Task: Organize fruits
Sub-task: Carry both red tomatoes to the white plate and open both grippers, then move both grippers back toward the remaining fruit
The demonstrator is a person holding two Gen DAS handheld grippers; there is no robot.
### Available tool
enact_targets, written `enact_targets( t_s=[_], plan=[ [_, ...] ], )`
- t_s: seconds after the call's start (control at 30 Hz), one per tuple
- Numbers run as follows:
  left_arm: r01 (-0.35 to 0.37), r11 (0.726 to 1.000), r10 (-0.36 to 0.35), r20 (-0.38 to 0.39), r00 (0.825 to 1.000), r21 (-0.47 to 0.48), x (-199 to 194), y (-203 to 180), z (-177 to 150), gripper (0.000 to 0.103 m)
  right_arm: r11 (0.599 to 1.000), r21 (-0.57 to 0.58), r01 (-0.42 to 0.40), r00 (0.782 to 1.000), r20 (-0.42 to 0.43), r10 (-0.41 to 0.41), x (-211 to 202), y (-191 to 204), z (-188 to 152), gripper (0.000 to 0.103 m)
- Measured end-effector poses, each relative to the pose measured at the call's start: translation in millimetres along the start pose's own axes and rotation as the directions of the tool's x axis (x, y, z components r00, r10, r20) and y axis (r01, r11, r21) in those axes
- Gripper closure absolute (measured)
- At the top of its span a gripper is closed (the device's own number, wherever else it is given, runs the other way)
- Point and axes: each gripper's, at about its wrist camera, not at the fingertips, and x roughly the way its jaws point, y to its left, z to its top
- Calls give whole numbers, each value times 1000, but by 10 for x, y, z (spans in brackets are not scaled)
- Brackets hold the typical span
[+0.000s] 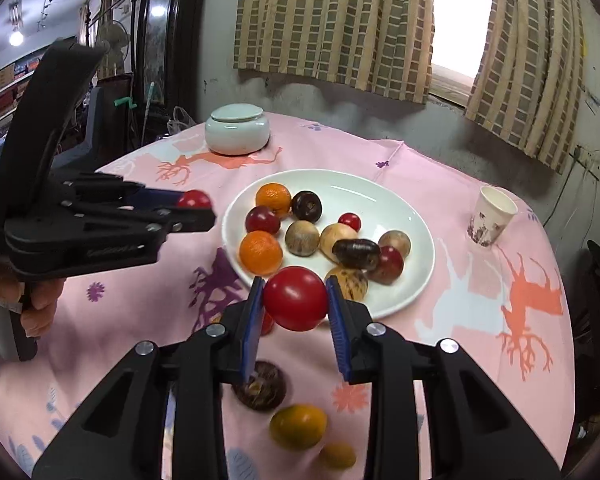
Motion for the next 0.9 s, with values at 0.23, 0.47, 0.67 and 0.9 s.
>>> enact_targets(
  t_s=[0.23, 0.47, 0.67, 0.9],
  plan=[
    [-48, 999, 48, -21, 999, -4, 476, 1, 287, 71, 999, -13, 35, 997, -66, -36, 527, -74, 103, 72],
    [-57, 998, 57, 13, 998, -24, 470, 21, 289, 39, 998, 53, 34, 998, -61, -31, 573, -204, 91, 62],
    [-46, 998, 46, 11, 999, -32, 214, 4, 193, 35, 991, 135, 1, 1000, -13, 1, 154, -340, -48, 39],
    [-50, 997, 50, -4, 999, 58, -101, -173, -129, 26, 966, 256, 31, 1000, -13, -29, -274, -547, -342, 37]
  ],
)
